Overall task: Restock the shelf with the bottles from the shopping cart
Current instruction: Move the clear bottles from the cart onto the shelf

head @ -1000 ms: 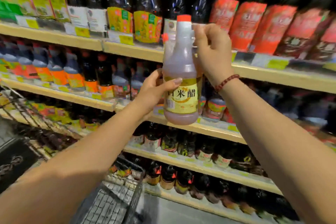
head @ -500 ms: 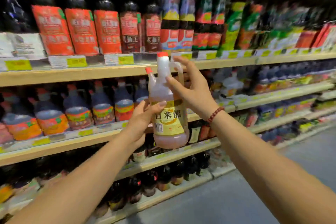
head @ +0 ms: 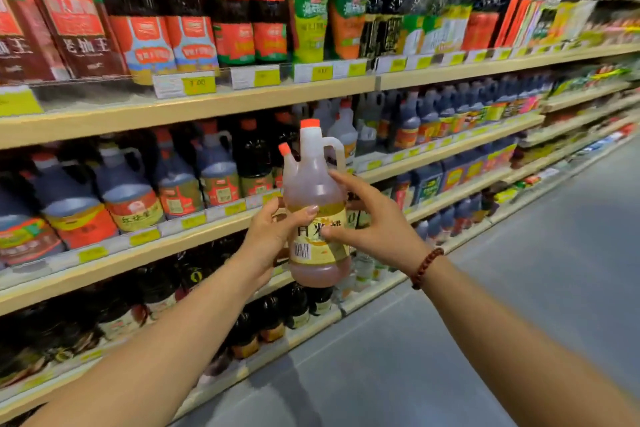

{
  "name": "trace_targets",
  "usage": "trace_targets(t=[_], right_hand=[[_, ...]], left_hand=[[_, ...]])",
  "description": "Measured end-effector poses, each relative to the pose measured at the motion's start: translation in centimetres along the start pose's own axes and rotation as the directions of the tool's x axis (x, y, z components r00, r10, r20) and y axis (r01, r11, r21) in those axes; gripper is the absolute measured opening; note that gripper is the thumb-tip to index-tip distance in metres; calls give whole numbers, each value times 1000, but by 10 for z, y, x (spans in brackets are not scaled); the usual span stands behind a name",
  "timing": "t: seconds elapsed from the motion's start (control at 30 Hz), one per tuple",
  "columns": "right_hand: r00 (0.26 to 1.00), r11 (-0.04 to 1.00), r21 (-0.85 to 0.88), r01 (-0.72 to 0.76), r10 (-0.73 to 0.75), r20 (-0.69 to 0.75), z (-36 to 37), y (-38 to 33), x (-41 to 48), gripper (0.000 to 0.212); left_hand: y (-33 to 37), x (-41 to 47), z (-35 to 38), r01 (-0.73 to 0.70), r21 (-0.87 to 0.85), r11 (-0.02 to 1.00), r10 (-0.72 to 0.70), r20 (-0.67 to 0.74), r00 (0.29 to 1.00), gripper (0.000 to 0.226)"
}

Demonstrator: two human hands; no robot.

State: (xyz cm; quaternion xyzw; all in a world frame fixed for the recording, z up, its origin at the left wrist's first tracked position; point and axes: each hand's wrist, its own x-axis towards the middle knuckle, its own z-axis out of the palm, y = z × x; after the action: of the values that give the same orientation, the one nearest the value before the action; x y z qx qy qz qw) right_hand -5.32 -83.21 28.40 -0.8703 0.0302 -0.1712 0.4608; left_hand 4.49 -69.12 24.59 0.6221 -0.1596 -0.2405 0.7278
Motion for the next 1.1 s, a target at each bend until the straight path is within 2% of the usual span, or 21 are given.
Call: trace_targets(t=[0.07,0.27,0.43,0.8,0.93,1.1], right_hand=[[999,1000,-5,-20,20,-28,-14,18,5,79],[993,997,21,-75,76,-87,-38,70,35,78],[994,996,27,-84,86,-74,-46,112,79,80],[996,996,10,-84,84,-21,-43,173,172,89],[999,997,51,-50,50,-4,-43,202,203,91],[997,997,48,57,-60,47,-49,229,244,88]], left_hand=[[-6,17,17,12,20,1000,-12,9,1000,59],[-21,75,49,53,69,996,-55,27,998,47],[-32,128,57,70,47,996,-72,37,997,40],[-48,220,54,88,79,993,-84,-42,996,46],[-61,247,57,29,90,995,-19,-115,993,52],[-61,275,63,-45,144,989,68,-156,985,41]])
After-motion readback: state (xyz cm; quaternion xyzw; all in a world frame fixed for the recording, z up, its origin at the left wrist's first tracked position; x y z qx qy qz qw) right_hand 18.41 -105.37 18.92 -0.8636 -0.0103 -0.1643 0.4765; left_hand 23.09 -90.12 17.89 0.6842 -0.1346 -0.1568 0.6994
